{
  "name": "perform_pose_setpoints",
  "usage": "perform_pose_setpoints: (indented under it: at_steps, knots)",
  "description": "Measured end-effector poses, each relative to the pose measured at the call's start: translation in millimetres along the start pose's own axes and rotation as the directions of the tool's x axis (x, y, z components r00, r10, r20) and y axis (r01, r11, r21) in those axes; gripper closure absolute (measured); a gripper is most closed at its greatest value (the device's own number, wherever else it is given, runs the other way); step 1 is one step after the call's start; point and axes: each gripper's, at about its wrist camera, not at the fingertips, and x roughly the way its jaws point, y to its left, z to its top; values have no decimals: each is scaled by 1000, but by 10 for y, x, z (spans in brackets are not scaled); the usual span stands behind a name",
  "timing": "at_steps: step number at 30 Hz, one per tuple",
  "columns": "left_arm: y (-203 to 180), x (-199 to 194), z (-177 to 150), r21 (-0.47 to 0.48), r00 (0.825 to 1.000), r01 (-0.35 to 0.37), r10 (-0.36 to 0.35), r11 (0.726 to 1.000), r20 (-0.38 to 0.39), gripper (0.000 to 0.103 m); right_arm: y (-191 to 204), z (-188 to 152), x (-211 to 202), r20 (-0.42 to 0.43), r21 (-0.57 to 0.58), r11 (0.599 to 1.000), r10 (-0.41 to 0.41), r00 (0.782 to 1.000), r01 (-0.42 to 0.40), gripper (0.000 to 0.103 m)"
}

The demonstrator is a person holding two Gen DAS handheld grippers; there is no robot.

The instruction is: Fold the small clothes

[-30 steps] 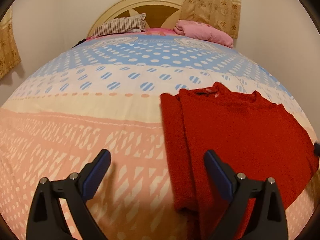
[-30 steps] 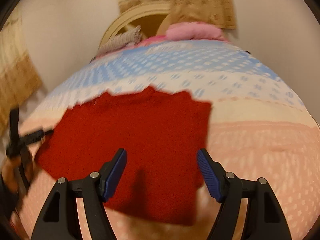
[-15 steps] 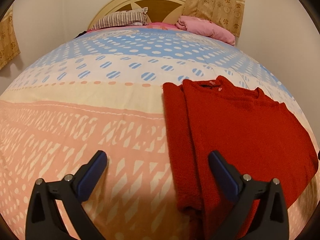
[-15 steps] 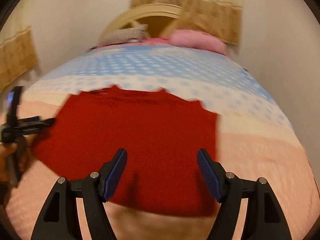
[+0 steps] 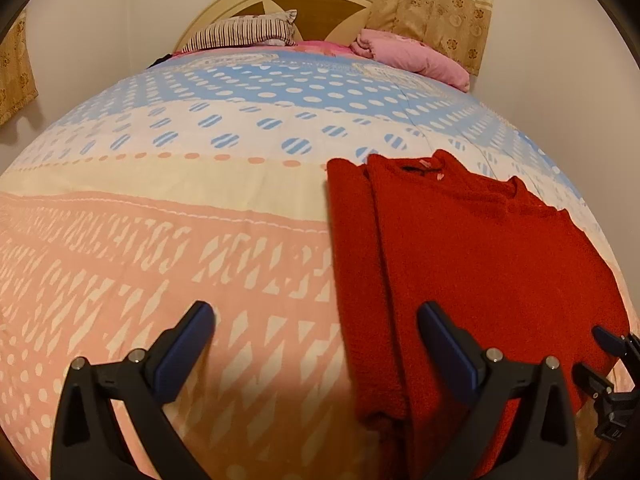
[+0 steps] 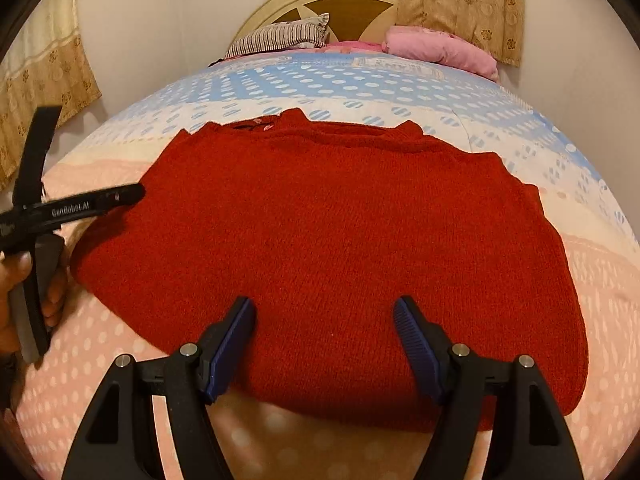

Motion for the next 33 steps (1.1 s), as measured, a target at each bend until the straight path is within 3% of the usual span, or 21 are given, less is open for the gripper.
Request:
perform_pose_setpoints:
  at_steps: [7, 16, 20, 25, 33]
  knots:
    - [33, 9, -3, -13, 1000, 13, -13, 1000, -6, 0, 63, -58, -37, 8, -21, 998, -56, 998, 56, 29]
    - [66, 18, -9, -37, 999, 32, -33, 999, -9, 0, 167, -98, -154, 47, -53, 995, -80, 996, 83, 28]
    - [106, 0, -13, -55, 999, 52, -53, 997, -9, 0, 229, -122, -104, 26, -85, 994, -72, 997, 74, 24]
    - [59, -130, -19, -20, 998, 38, -37, 999, 57, 0, 263, -140, -149, 47, -100, 990, -94, 994, 99, 24]
    - [-39, -12, 168, 66, 997, 57, -60, 996, 41, 0, 717, -225, -313, 151, -295, 942, -119, 981, 160, 24]
